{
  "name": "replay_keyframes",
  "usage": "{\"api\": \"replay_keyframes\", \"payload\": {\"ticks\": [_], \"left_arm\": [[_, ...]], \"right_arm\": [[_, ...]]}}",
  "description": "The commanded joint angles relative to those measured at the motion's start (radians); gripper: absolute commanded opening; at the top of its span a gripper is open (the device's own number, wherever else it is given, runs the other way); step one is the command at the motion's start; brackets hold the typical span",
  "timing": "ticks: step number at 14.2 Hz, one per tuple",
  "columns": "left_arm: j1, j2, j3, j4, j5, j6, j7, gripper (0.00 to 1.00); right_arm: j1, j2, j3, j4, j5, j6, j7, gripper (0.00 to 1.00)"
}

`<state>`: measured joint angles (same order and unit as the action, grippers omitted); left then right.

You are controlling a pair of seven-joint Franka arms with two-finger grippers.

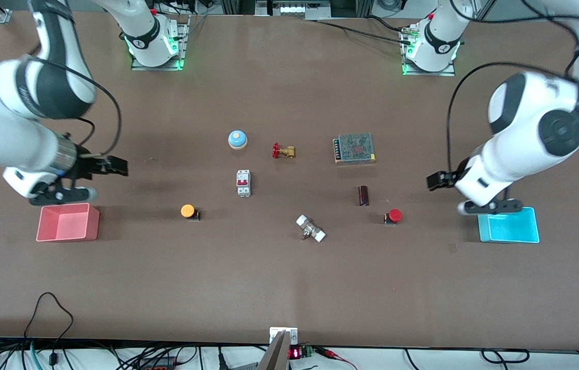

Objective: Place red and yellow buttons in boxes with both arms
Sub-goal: 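Reach the right gripper to the yellow button while the left gripper reaches the red button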

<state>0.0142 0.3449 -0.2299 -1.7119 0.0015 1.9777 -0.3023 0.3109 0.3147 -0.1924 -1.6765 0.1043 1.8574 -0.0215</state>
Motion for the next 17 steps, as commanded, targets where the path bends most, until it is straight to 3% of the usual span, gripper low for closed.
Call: {"api": "replay_keyframes", "payload": {"ticks": [1,5,11,13,15,17], "left_arm": [[-0.026,0.093,-0.003,0.015,-0.018,0.088,-0.098,1.00],[-0.059,0.204,-0.002,0.011,-0.014,0.234,-0.152,1.00],[-0.082,0.272,0.000,0.011,-0.005,0.292,-0.175,1.00],[-0.089,0.287,0.003,0.011,-0.003,0.300,-0.181,0.99],[-0.095,0.292,0.004,0.011,0.002,0.302,-0.192,0.94],[-0.097,0.293,0.006,0.011,0.002,0.302,-0.205,0.83]], "right_arm": [[0.052,0.084,-0.005,0.014,0.012,0.086,0.046,1.00],[0.126,0.197,-0.005,0.017,0.015,0.198,0.126,1.00],[0.172,0.302,-0.005,0.024,0.018,0.316,0.204,1.00],[0.172,0.328,-0.005,0.032,0.069,0.335,0.210,1.00],[0.172,0.363,-0.005,0.063,0.089,0.336,0.206,1.00],[0.172,0.374,-0.005,0.063,0.091,0.345,0.207,1.00]]}}
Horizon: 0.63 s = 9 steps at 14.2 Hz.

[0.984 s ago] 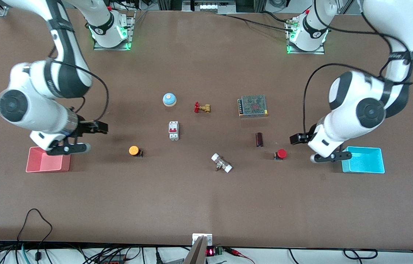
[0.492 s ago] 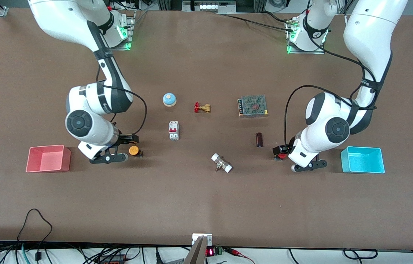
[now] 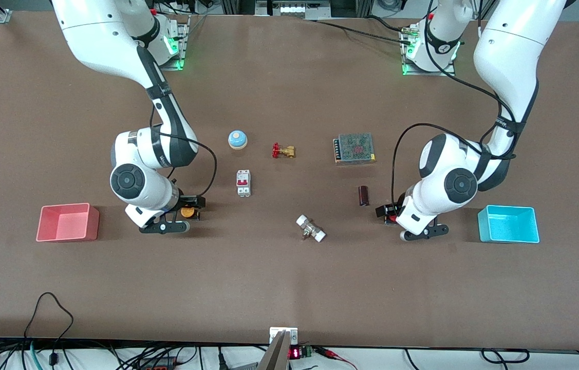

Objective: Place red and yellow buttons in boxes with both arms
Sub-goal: 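Close the right gripper on the yellow button while the left gripper grasps the red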

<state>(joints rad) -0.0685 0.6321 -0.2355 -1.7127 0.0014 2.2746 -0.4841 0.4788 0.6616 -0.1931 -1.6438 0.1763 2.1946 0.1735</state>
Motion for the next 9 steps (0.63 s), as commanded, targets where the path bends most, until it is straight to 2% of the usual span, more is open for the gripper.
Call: {"api": "replay_keyframes", "payload": {"ticks": [1,4,6,8,9], "left_arm": [[-0.016,0.006,0.012,0.012,0.002,0.005,-0.027,0.75],[-0.014,0.006,0.012,0.012,0.002,0.003,-0.028,0.53],[-0.014,0.006,0.012,0.018,0.000,0.005,-0.028,0.42],[-0.014,0.004,0.013,0.025,0.000,0.005,-0.028,0.32],[-0.013,0.003,0.015,0.028,0.000,0.003,-0.028,0.28]], "right_arm": [[0.004,0.027,-0.005,0.030,0.019,0.019,0.014,1.00],[0.004,0.042,-0.005,0.030,0.026,0.025,0.015,1.00],[0.004,0.047,-0.005,0.030,0.025,0.033,0.015,0.94],[0.004,0.047,-0.005,0.030,0.026,0.031,0.017,0.71],[0.004,0.047,-0.005,0.030,0.026,0.031,0.017,0.63]]}}
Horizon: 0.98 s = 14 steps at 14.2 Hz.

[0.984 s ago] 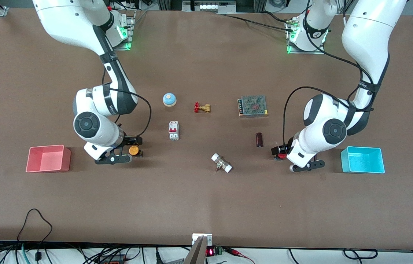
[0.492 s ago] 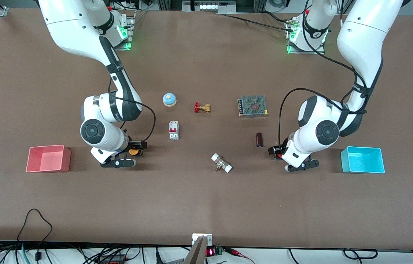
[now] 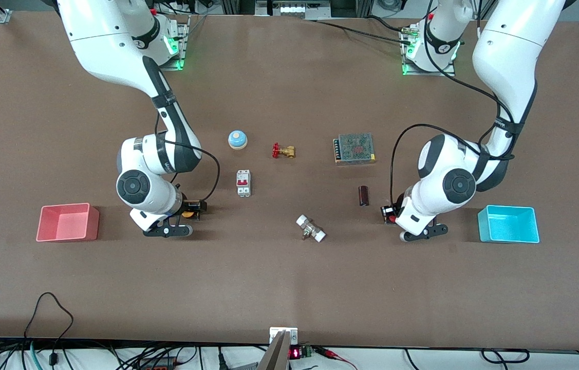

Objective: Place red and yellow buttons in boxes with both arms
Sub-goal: 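Carry the yellow button to the pink box while the left gripper carries red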

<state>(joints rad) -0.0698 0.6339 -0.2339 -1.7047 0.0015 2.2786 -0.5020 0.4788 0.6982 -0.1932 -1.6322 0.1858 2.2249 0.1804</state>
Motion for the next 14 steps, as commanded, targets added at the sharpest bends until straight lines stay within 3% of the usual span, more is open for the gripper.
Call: {"api": "replay_keyframes", "payload": {"ticks": [1,8,12,14], "left_arm": [[-0.010,-0.006,0.016,0.020,0.000,-0.001,-0.010,0.25],[0.051,-0.072,0.036,0.051,0.009,-0.051,0.058,0.22],[0.137,-0.100,0.036,0.094,0.011,-0.172,0.219,0.22],[0.186,-0.102,0.036,0.108,0.009,-0.192,0.307,0.22]], "right_arm": [[0.004,0.010,-0.005,0.018,0.017,0.001,0.010,0.61],[0.009,0.003,-0.005,0.022,0.015,-0.001,0.027,0.30],[-0.005,-0.058,-0.031,0.055,0.009,-0.040,0.024,0.29],[-0.009,-0.101,-0.131,0.064,-0.003,-0.079,0.007,0.30]]}}
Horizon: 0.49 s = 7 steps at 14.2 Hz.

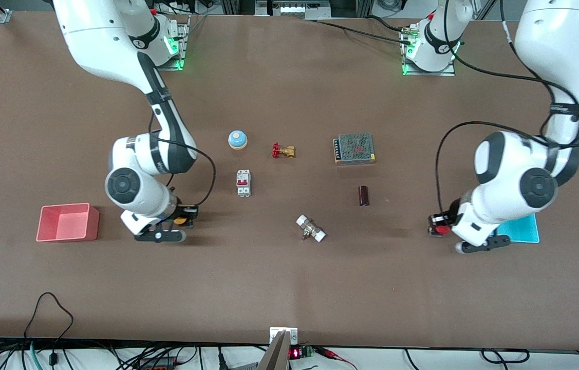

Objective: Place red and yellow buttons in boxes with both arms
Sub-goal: 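Carry the yellow button to the pink box while the left gripper carries red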

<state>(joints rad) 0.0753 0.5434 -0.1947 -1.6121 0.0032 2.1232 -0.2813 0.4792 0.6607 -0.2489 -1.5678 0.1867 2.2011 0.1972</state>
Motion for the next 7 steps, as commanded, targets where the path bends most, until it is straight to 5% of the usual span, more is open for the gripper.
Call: {"api": "replay_keyframes", "payload": {"ticks": [1,7], "left_arm": [[0.070,-0.011,-0.003,0.020,0.008,-0.040,0.135,0.22],[0.219,-0.010,-0.003,0.032,0.008,-0.043,0.405,0.22]], "right_arm": [[-0.016,-0.076,-0.117,0.009,-0.006,-0.093,-0.030,0.30],[-0.065,-0.093,-0.321,0.020,-0.004,-0.261,-0.256,0.30]]}}
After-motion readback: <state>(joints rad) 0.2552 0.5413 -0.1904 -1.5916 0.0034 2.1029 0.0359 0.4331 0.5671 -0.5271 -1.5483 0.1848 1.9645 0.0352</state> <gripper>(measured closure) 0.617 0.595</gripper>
